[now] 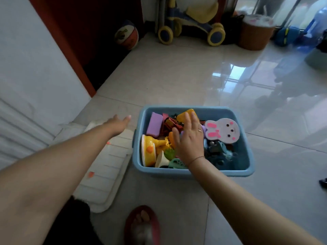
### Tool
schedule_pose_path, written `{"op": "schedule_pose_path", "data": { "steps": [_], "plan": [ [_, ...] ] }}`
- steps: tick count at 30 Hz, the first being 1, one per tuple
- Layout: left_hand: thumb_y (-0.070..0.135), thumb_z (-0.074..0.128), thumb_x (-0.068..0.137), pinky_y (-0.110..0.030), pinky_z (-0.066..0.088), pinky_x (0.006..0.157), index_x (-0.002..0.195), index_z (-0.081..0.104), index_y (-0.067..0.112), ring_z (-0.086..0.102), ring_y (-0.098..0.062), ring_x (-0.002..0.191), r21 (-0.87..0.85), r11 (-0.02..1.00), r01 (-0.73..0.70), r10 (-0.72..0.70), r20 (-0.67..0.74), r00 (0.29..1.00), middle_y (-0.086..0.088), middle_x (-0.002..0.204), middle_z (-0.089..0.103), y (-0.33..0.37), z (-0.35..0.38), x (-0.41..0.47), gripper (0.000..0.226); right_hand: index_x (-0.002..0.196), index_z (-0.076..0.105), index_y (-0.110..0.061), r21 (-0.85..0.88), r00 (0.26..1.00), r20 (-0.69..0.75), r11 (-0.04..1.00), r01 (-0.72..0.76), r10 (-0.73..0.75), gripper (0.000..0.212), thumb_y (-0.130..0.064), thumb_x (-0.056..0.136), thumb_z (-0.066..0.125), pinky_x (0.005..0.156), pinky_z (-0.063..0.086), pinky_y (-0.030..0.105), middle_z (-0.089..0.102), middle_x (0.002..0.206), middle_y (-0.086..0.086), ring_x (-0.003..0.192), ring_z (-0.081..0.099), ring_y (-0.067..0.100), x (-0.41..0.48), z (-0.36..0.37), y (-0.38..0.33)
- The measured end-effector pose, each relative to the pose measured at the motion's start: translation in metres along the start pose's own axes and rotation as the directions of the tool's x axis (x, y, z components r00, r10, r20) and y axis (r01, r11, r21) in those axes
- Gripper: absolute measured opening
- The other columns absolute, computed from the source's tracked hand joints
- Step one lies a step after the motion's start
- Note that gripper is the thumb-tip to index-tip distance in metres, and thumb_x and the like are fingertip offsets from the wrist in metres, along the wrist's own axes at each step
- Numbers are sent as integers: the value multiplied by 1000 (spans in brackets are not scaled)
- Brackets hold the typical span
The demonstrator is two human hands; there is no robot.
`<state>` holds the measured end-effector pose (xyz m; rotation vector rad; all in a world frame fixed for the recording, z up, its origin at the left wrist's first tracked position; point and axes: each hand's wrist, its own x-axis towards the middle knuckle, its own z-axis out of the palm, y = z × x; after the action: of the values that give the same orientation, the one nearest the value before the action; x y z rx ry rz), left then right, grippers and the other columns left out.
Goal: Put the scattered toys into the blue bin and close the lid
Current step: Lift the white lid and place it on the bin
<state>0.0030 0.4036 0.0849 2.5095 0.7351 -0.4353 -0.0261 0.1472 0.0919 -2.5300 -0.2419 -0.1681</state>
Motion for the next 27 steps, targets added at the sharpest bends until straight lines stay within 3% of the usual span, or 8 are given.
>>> {"op": "schedule_pose_path", "data": {
  "steps": [4,7,9,11,14,16,19,27],
  "plan": [
    [59,33,92,-45,29,110,143,31,13,35,-31,134,-40,993,-109,105,-87,991,-12,150,34,-35,-34,14,69,142,31,-3,166,946,155,951,259,-285,59,-32,91,41,115,16,34,28,150,19,140,26,32,-2,58,-101],
    [62,33,89,-46,39,101,137,40,17,47,-34,123,-5,1000,28,-28,-139,990,-14,139,48,-122,-23,21,66,147,19,-12,277,887,295,920,277,-355,60,-27,95,45,114,8,28,15,156,11,143,15,25,-23,108,-141],
    [66,30,87,-46,41,99,138,39,16,47,-36,121,-33,977,211,-213,-96,972,-16,138,47,-168,-15,30,72,148,13,-16,299,861,409,936,186,-301,63,-29,95,44,113,4,26,8,157,7,144,10,24,-41,144,-144],
    [56,30,93,-43,37,103,141,33,8,41,-36,127,-159,930,331,-347,-83,934,-20,144,38,-190,-11,43,68,149,7,-20,242,805,572,970,19,-159,67,-34,95,44,115,5,28,-2,158,7,145,6,26,-60,179,-132],
    [54,31,94,-41,36,104,141,33,7,42,-36,126,-200,913,355,-366,-19,930,-19,142,40,-206,7,62,67,149,6,-32,78,712,692,968,-238,119,71,-48,91,46,117,11,35,-9,158,7,144,5,28,-76,216,-104],
    [55,32,93,-41,34,106,144,29,9,39,-35,129,-222,889,401,-407,22,913,-17,145,37,-226,25,65,68,149,8,-32,37,675,710,947,-321,201,75,-51,89,49,116,13,34,-7,157,11,145,5,29,-79,231,-92],
    [57,36,91,-41,30,110,146,24,12,35,-33,133,-246,834,493,-487,91,869,-15,149,32,-253,41,65,72,149,4,-32,66,650,729,923,-379,214,82,-51,87,54,116,16,34,-3,157,14,144,8,30,-77,248,-85],
    [54,47,87,-44,37,105,142,33,7,43,-37,125,-283,782,556,-569,39,821,-19,141,41,-281,56,62,74,147,-5,-36,59,651,722,916,-397,236,91,-59,82,54,115,19,40,-7,157,14,143,9,34,-65,266,-88]
  ]
}}
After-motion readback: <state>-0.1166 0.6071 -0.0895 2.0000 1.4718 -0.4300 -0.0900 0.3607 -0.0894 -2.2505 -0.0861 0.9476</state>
